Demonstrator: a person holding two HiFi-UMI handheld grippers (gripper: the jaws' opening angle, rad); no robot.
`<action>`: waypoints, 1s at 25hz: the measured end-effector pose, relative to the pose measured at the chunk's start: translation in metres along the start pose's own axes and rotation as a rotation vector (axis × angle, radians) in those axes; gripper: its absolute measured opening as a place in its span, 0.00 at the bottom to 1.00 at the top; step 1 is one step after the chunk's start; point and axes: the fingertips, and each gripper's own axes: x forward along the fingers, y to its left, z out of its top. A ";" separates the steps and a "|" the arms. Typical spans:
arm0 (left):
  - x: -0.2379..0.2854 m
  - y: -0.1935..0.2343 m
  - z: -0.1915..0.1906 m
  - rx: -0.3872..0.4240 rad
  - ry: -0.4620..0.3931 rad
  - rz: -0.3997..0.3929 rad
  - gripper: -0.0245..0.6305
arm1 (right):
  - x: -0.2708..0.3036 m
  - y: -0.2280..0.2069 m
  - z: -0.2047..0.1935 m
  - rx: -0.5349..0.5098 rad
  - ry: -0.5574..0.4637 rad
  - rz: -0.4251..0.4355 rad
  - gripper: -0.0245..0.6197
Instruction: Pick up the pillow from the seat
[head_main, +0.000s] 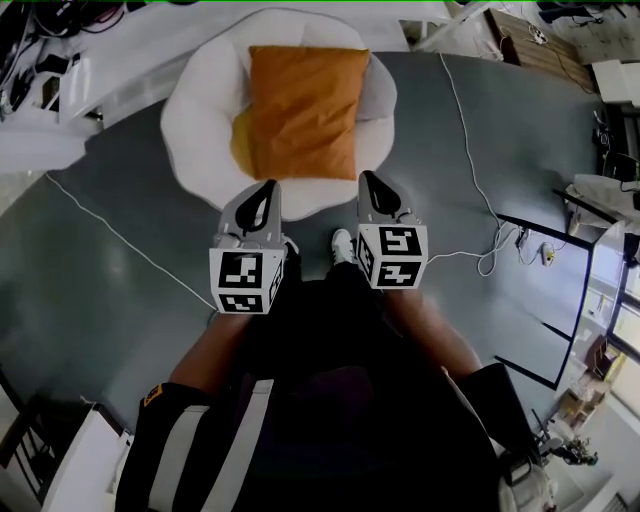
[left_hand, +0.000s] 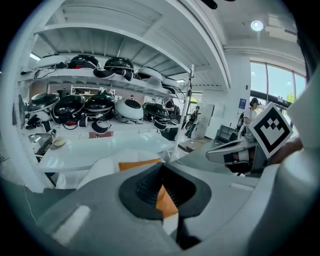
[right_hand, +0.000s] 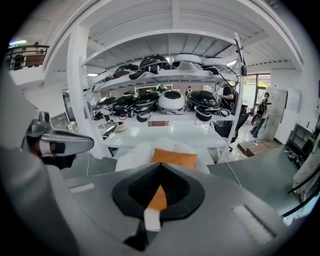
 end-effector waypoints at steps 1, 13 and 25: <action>0.003 0.005 0.000 0.002 0.004 -0.002 0.03 | 0.004 0.002 0.001 0.001 0.006 -0.007 0.04; 0.069 0.031 -0.031 -0.052 0.075 0.000 0.03 | 0.074 -0.020 -0.018 0.011 0.100 0.007 0.04; 0.163 0.062 -0.124 -0.103 0.224 0.093 0.08 | 0.184 -0.052 -0.079 0.023 0.213 0.064 0.04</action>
